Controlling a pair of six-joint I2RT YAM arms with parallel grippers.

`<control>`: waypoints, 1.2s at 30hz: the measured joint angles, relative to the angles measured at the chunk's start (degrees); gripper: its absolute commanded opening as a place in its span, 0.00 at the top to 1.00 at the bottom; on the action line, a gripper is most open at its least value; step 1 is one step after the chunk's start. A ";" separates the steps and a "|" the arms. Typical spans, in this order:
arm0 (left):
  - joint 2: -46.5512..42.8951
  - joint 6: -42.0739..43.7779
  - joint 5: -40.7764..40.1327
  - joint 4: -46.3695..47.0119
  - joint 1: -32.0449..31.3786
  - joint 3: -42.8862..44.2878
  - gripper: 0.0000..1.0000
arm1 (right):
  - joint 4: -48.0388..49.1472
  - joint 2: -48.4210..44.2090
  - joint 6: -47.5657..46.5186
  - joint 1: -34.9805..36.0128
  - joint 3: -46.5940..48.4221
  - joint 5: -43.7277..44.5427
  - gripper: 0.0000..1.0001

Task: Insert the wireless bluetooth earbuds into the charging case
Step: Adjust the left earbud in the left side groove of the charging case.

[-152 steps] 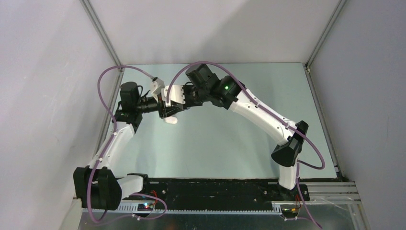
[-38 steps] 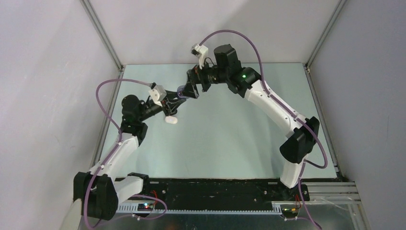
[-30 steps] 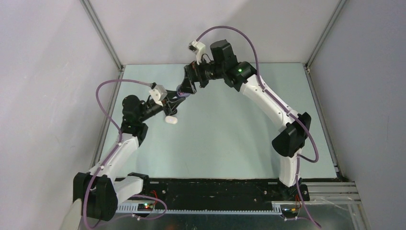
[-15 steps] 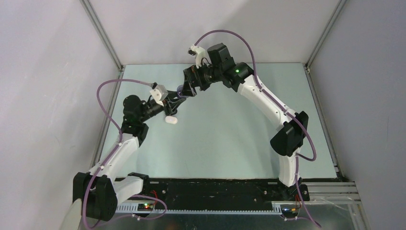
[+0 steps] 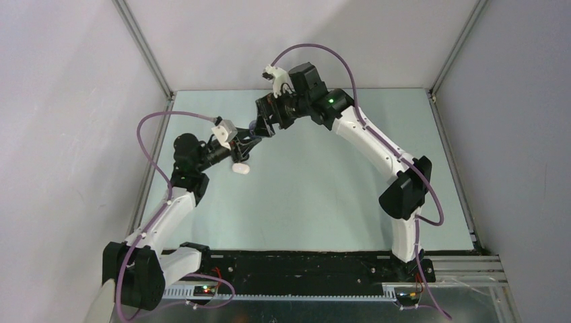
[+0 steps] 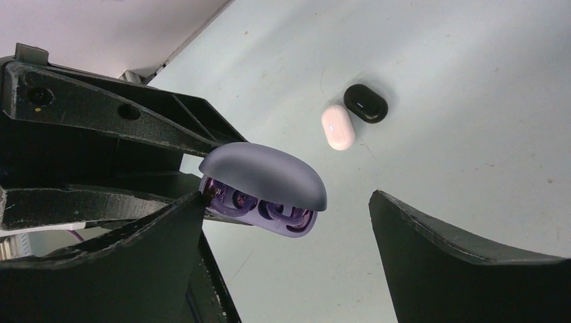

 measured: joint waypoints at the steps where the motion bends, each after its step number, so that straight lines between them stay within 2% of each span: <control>1: 0.00 0.24 -0.02 -0.28 0.00 0.00 1.00 | -0.02 0.07 -0.02 0.09 0.00 0.09 0.03; 9: 0.00 2.32 0.02 -1.99 -0.13 0.00 1.00 | -1.03 0.15 -0.63 0.11 0.00 0.31 0.01; 22: 0.04 2.58 2.21 -2.19 -0.15 0.00 1.00 | -0.33 -0.48 -0.39 -3.85 -0.15 -8.00 0.01; 36: 0.11 0.55 5.46 -0.72 -0.15 0.00 1.00 | -0.85 -1.60 -2.51 -4.17 -0.98 -5.42 0.04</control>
